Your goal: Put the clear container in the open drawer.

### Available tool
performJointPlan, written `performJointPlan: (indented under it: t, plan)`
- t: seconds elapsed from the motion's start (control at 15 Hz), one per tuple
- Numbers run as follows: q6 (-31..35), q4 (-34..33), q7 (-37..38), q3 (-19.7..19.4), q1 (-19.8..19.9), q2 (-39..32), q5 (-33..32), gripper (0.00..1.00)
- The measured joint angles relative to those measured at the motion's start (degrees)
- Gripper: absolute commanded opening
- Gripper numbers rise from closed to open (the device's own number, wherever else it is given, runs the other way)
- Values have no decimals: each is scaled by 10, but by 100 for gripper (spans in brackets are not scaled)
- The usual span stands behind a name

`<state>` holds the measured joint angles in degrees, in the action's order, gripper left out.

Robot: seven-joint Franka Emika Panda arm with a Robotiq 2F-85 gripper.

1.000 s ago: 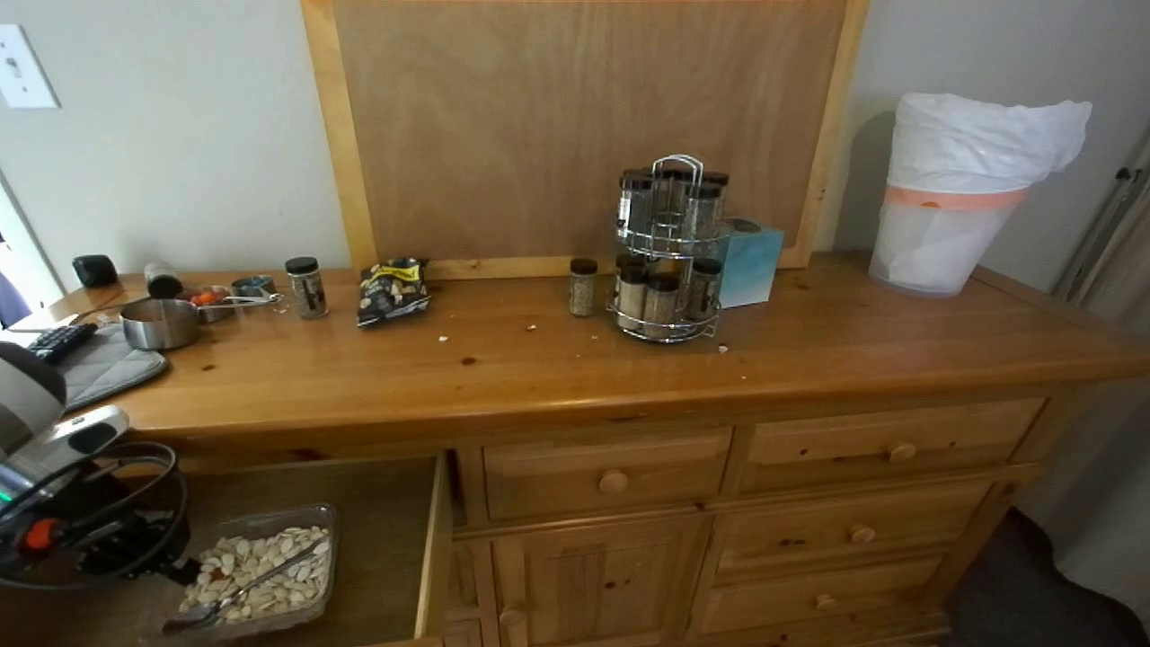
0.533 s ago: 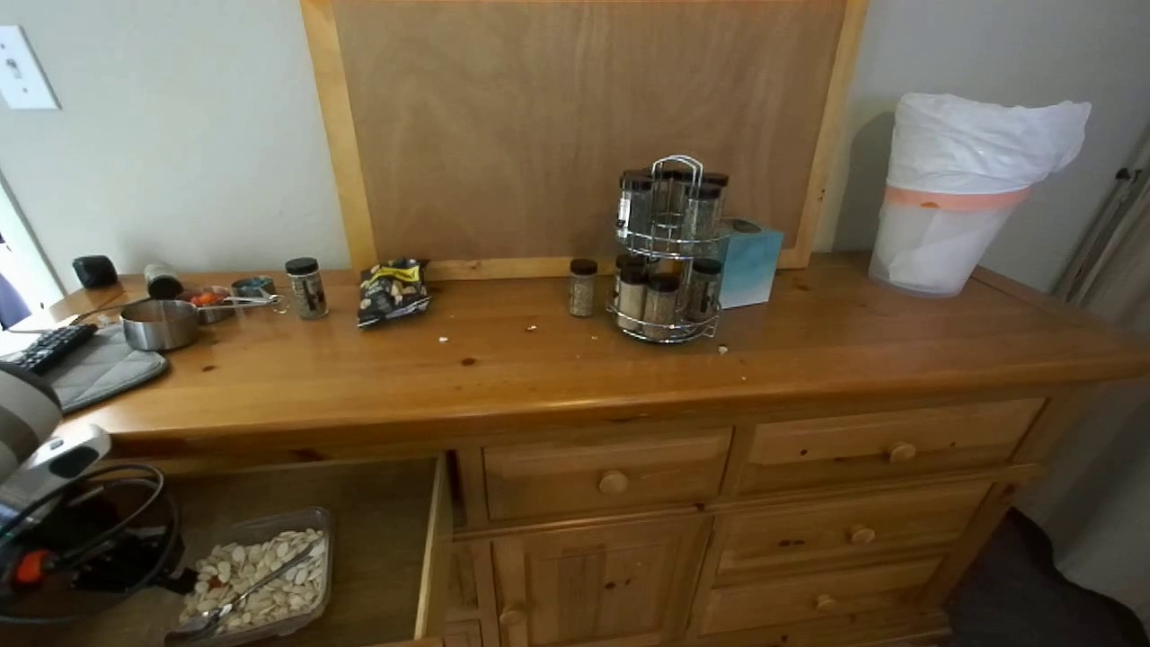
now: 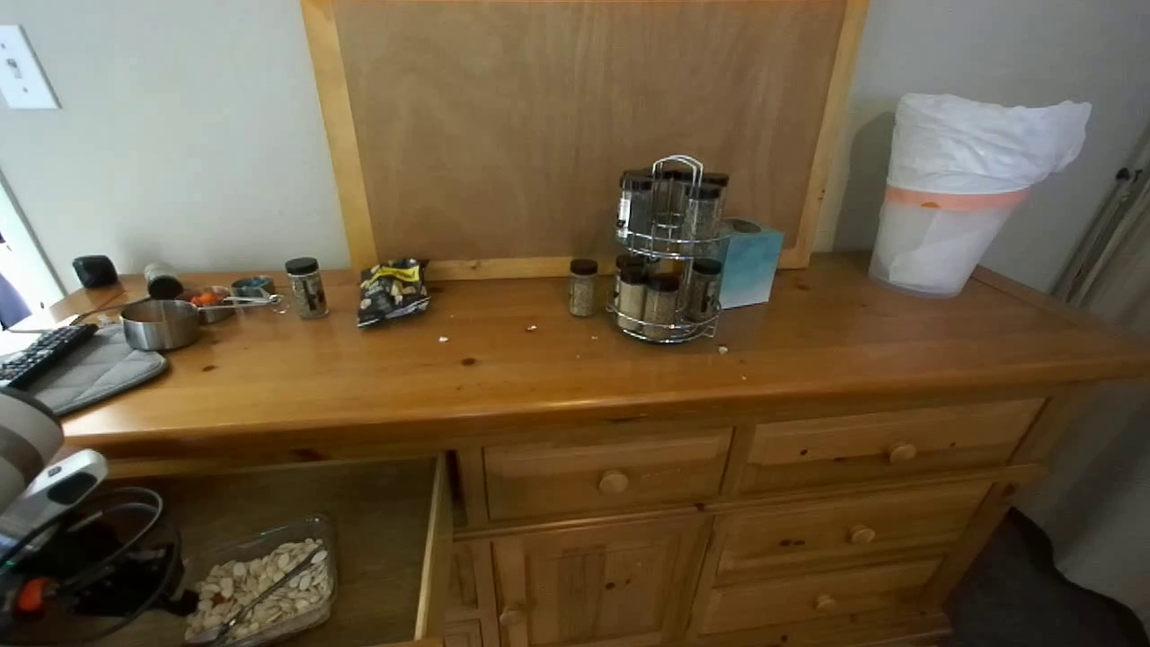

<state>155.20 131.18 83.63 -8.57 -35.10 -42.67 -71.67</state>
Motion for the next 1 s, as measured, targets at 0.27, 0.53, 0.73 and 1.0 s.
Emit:
performJointPlan:
  t: [0.27,0.53,0.73,1.0]
  plan:
    - [1,-2,0,-7,0,-1,-9,30]
    - [14,-4,0,-13,0,-6,-20,47]
    - [25,-5,0,-15,1,-10,-20,67]
    - [43,-6,0,-18,1,-12,-21,95]
